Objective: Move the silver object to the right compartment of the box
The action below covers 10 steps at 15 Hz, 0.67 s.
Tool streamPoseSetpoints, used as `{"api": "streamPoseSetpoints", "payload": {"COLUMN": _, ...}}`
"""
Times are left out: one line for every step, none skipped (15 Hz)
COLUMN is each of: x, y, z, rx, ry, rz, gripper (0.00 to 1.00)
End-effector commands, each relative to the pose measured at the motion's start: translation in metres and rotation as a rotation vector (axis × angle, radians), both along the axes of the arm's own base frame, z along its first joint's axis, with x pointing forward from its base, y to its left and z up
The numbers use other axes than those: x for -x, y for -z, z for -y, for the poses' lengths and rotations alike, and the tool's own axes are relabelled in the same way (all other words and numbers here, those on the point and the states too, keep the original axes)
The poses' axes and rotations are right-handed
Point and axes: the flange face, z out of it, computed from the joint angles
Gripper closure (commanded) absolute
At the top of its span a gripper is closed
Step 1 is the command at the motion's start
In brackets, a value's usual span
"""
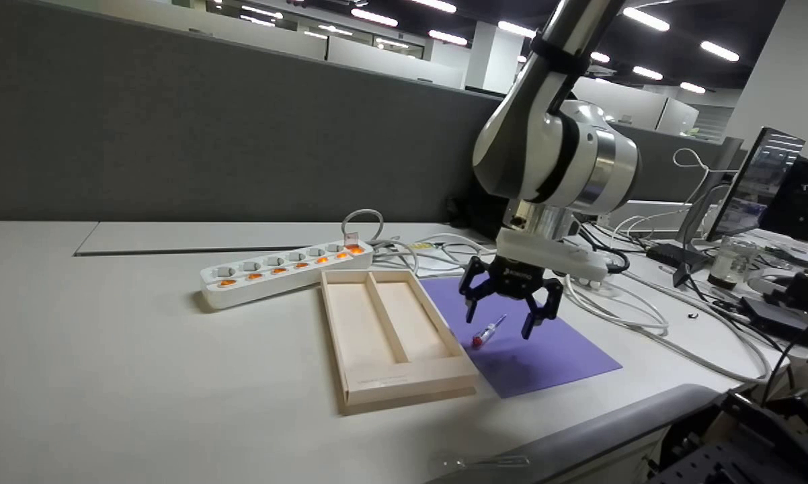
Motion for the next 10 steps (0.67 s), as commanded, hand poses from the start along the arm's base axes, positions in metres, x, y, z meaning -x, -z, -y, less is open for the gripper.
{"api": "streamPoseSetpoints", "payload": {"x": -0.009, "y": 0.007, "z": 0.005, "rx": 0.03, "ry": 0.019, "rz": -0.005, "gripper": 0.0}}
{"api": "streamPoseSetpoints", "payload": {"x": -0.009, "y": 0.01, "z": 0.007, "rx": 0.037, "ry": 0.02, "rz": -0.009, "gripper": 0.0}}
{"api": "streamPoseSetpoints", "payload": {"x": -0.009, "y": 0.012, "z": 0.009, "rx": 0.043, "ry": 0.019, "rz": -0.012, "gripper": 0.0}}
{"api": "streamPoseSetpoints", "payload": {"x": -0.009, "y": 0.014, "z": 0.011, "rx": 0.052, "ry": 0.023, "rz": -0.015, "gripper": 0.0}}
{"api": "streamPoseSetpoints", "payload": {"x": -0.01, "y": 0.016, "z": 0.013, "rx": 0.058, "ry": 0.024, "rz": -0.018, "gripper": 0.0}}
{"api": "streamPoseSetpoints", "payload": {"x": -0.01, "y": 0.017, "z": 0.015, "rx": 0.067, "ry": 0.027, "rz": -0.019, "gripper": 0.01}}
{"api": "streamPoseSetpoints", "payload": {"x": -0.011, "y": 0.019, "z": 0.016, "rx": 0.075, "ry": 0.028, "rz": -0.019, "gripper": 0.22}}
{"api": "streamPoseSetpoints", "payload": {"x": -0.011, "y": 0.019, "z": 0.018, "rx": 0.083, "ry": 0.032, "rz": -0.016, "gripper": 0.25}}
{"api": "streamPoseSetpoints", "payload": {"x": -0.012, "y": 0.02, "z": 0.018, "rx": 0.09, "ry": 0.034, "rz": -0.014, "gripper": 0.31}}
{"api": "streamPoseSetpoints", "payload": {"x": -0.013, "y": 0.02, "z": 0.019, "rx": 0.096, "ry": 0.037, "rz": -0.013, "gripper": 0.37}}
